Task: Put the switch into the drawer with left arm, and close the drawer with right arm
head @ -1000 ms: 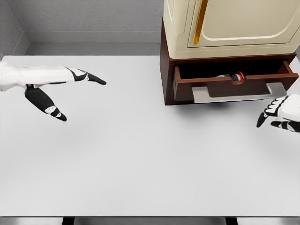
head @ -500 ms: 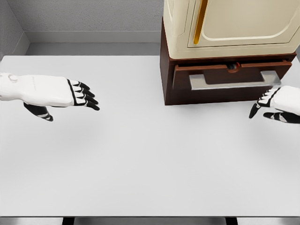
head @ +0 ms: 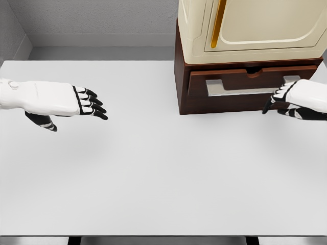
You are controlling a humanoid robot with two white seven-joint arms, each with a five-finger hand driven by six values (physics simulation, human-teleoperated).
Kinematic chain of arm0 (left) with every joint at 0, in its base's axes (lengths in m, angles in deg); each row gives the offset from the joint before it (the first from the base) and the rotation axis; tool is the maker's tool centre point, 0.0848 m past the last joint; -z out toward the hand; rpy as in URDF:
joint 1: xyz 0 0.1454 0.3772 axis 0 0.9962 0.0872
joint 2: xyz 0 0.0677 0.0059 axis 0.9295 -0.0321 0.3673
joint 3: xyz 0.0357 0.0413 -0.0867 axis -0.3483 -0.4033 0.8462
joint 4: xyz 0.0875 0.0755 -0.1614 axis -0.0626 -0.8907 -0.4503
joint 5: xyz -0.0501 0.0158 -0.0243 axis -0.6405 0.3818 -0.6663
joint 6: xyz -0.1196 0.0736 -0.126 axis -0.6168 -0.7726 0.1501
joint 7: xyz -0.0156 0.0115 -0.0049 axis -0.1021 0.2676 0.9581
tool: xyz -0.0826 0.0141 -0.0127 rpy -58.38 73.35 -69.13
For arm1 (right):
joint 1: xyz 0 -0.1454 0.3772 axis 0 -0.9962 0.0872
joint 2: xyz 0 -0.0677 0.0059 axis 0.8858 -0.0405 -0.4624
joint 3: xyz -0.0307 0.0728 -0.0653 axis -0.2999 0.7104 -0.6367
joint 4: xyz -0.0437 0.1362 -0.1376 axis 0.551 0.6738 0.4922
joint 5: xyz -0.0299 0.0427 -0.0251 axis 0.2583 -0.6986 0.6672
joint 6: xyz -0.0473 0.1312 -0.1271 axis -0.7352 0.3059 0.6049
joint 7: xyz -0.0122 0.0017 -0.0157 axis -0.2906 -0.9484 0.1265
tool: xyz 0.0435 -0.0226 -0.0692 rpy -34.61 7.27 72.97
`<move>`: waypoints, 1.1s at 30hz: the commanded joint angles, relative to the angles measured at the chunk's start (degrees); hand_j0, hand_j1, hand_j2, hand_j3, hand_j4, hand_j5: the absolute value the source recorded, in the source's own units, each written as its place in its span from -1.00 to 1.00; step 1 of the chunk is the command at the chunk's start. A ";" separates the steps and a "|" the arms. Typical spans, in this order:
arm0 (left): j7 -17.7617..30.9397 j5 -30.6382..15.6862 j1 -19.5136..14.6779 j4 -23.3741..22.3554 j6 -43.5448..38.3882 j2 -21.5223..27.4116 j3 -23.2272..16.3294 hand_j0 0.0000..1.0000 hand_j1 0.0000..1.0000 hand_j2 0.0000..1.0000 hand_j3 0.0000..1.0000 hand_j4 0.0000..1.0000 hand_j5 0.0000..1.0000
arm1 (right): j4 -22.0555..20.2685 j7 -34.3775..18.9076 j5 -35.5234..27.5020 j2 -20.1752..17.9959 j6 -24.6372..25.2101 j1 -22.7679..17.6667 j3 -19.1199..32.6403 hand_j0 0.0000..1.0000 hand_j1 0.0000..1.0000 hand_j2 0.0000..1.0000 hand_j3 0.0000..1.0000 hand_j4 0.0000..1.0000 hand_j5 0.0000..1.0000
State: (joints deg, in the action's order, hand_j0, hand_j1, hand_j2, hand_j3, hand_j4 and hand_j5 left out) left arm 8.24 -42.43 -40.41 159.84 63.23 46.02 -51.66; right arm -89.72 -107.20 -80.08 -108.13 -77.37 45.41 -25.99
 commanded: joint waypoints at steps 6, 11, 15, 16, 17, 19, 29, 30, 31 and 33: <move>-0.02 -0.27 0.00 0.00 -0.14 0.04 0.06 1.00 1.00 1.00 1.00 1.00 1.00 | 3.10 0.02 0.41 1.17 0.16 1.67 -2.43 0.10 0.10 0.10 0.10 0.10 0.10; -0.02 -0.27 0.00 0.00 -0.14 -0.04 0.06 1.00 1.00 1.00 1.00 1.00 1.00 | 4.42 0.02 0.50 2.66 0.16 3.69 -3.40 0.10 0.10 0.10 0.10 0.10 0.10; -0.02 -0.27 0.00 0.00 -0.14 -0.04 0.06 1.00 1.00 1.00 1.00 1.00 1.00 | 4.51 0.02 0.41 3.02 0.16 4.22 -3.49 0.10 0.10 0.10 0.10 0.10 0.10; -0.02 -0.27 0.00 0.00 -0.14 -0.04 0.06 1.00 1.00 1.00 1.00 1.00 1.00 | 4.51 0.02 0.59 3.02 0.16 4.40 -4.01 0.10 0.10 0.10 0.10 0.10 0.10; -0.02 -0.27 0.00 0.00 -0.14 -0.04 0.06 1.00 1.00 1.00 1.00 1.00 1.00 | 4.77 0.02 0.59 3.02 0.16 5.54 -5.15 0.10 0.10 0.10 0.10 0.10 0.10; -0.02 -0.27 0.00 0.00 -0.14 -0.04 0.06 1.00 1.00 1.00 1.00 1.00 1.00 | 5.21 0.02 0.59 3.54 0.16 6.15 -5.77 0.11 0.11 0.11 0.11 0.11 0.11; -0.02 -0.27 0.09 -0.09 -0.14 -0.04 0.06 1.00 1.00 1.00 1.00 1.00 1.00 | 7.41 0.02 1.55 4.60 0.16 7.47 -7.00 0.13 0.13 0.13 0.13 0.13 0.13; -0.02 -0.27 0.09 -0.09 -0.14 -0.13 0.06 1.00 1.00 1.00 1.00 1.00 1.00 | 7.32 0.02 1.90 4.25 0.16 7.30 -6.92 0.13 0.13 0.13 0.13 0.13 0.13; -0.02 -0.44 0.18 -0.18 -0.14 -0.04 0.06 1.00 1.00 1.00 1.00 1.00 1.00 | 7.23 0.02 1.90 4.16 0.16 7.12 -6.74 0.13 0.13 0.13 0.13 0.13 0.13; -0.02 -0.44 0.35 -0.35 -0.14 0.04 -0.03 1.00 1.00 1.00 1.00 1.00 1.00 | 7.06 0.02 1.82 3.90 0.16 6.95 -6.48 0.13 0.13 0.13 0.13 0.13 0.13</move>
State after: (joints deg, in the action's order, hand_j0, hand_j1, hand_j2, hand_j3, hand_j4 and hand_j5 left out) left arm 8.24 -42.56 -39.97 159.67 63.20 46.05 -51.61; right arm -83.18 -110.04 -84.23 -104.16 -75.36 52.27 -32.04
